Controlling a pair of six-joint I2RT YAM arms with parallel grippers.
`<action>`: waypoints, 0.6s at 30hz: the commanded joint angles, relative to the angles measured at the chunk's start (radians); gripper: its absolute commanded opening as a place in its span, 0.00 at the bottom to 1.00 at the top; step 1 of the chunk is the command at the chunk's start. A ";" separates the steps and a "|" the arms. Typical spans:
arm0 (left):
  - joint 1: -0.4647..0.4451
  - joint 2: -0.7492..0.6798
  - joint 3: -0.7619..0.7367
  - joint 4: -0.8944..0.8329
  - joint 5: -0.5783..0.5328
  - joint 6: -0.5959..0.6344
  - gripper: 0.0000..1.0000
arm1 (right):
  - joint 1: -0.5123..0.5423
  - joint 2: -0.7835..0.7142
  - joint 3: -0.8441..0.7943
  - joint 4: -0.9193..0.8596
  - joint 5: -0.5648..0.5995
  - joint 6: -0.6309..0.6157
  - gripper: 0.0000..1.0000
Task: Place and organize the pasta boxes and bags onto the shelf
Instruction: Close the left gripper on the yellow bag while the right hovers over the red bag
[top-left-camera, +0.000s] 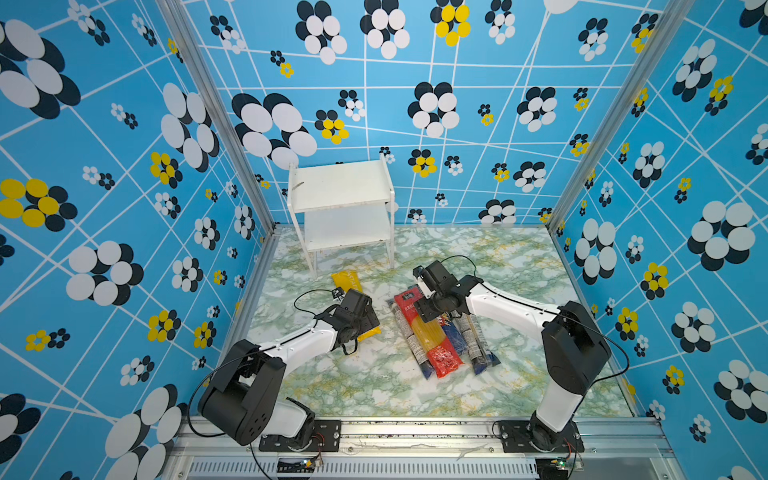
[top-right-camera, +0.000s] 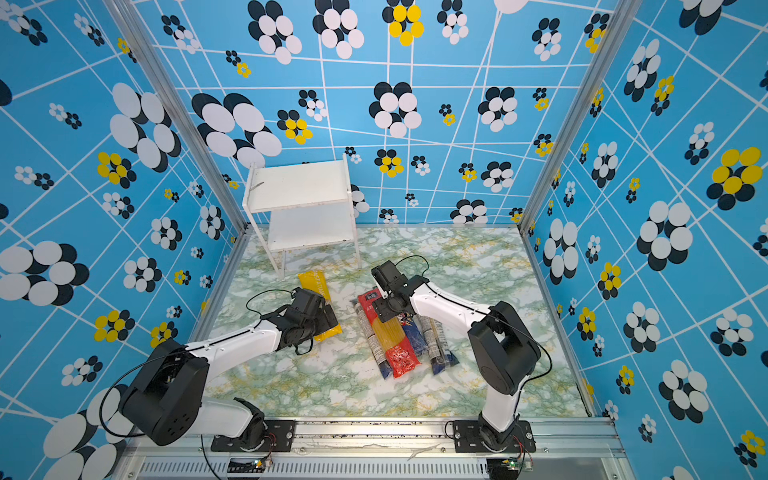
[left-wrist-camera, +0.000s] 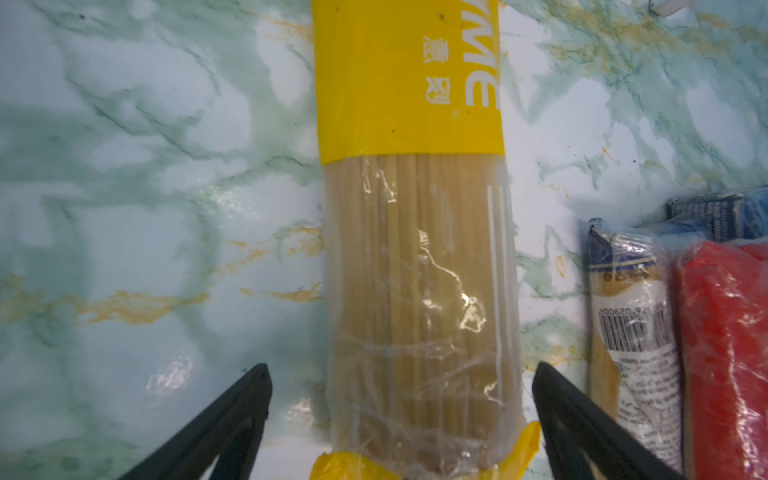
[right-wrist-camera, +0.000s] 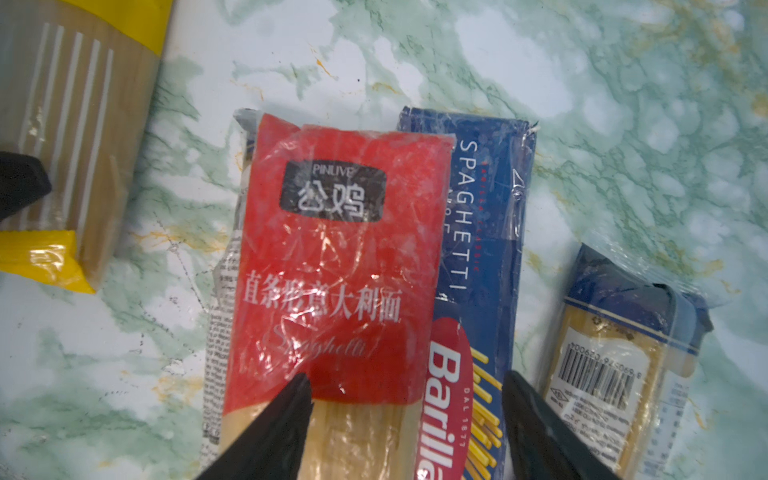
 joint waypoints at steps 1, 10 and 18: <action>-0.015 0.036 0.043 -0.015 -0.056 -0.004 0.99 | -0.006 -0.018 -0.017 0.007 0.012 0.010 0.75; -0.046 0.128 0.103 -0.071 -0.122 -0.012 0.99 | -0.007 -0.034 -0.042 0.021 0.016 0.022 0.75; -0.060 0.178 0.112 -0.086 -0.139 -0.016 0.99 | -0.009 -0.039 -0.048 0.027 0.021 0.028 0.75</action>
